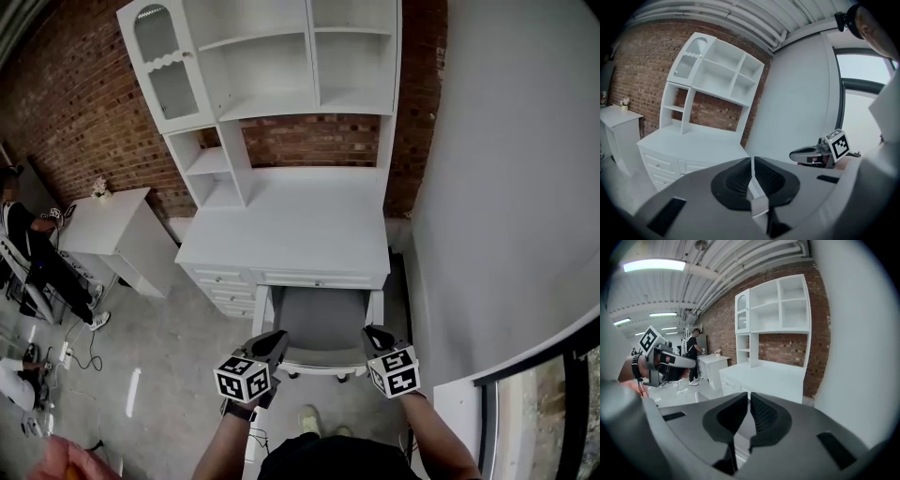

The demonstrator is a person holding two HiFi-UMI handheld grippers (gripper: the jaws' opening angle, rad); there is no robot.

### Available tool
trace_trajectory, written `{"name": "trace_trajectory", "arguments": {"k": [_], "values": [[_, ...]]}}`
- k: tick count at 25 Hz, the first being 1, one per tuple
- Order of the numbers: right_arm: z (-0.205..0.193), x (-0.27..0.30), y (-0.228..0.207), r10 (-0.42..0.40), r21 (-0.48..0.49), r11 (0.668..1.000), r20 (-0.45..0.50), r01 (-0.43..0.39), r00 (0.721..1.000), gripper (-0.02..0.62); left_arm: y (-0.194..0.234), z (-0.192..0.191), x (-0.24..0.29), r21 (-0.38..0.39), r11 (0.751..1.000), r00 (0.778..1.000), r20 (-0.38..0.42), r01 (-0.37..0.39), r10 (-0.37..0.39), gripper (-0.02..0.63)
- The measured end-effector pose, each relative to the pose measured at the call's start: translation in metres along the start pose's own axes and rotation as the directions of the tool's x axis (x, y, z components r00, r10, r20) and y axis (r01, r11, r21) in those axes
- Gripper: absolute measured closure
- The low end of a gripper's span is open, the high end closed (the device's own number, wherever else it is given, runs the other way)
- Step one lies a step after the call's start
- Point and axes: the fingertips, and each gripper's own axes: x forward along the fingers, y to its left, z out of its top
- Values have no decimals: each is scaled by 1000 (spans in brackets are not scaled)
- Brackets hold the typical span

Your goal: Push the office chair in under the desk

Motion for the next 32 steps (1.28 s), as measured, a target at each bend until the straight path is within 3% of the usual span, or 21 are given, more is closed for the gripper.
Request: {"name": "trace_trajectory", "arguments": {"k": [7, 14, 22, 32], "values": [[68, -22, -9, -16, 47, 999, 174, 7, 985, 583, -7, 62, -18, 10, 999, 988, 152, -41, 39, 591], [128, -43, -20, -18, 57, 998, 296, 1, 955, 584, -15, 128, -40, 34, 997, 958, 281, -69, 57, 598], [156, -61, -27, -46, 66, 998, 371, 23, 928, 588, -20, 163, -57, 62, 992, 936, 343, -106, 78, 598], [164, -58, -35, -66, 67, 997, 387, 43, 920, 591, -17, 161, -51, 57, 995, 938, 340, -86, 62, 599]]}}
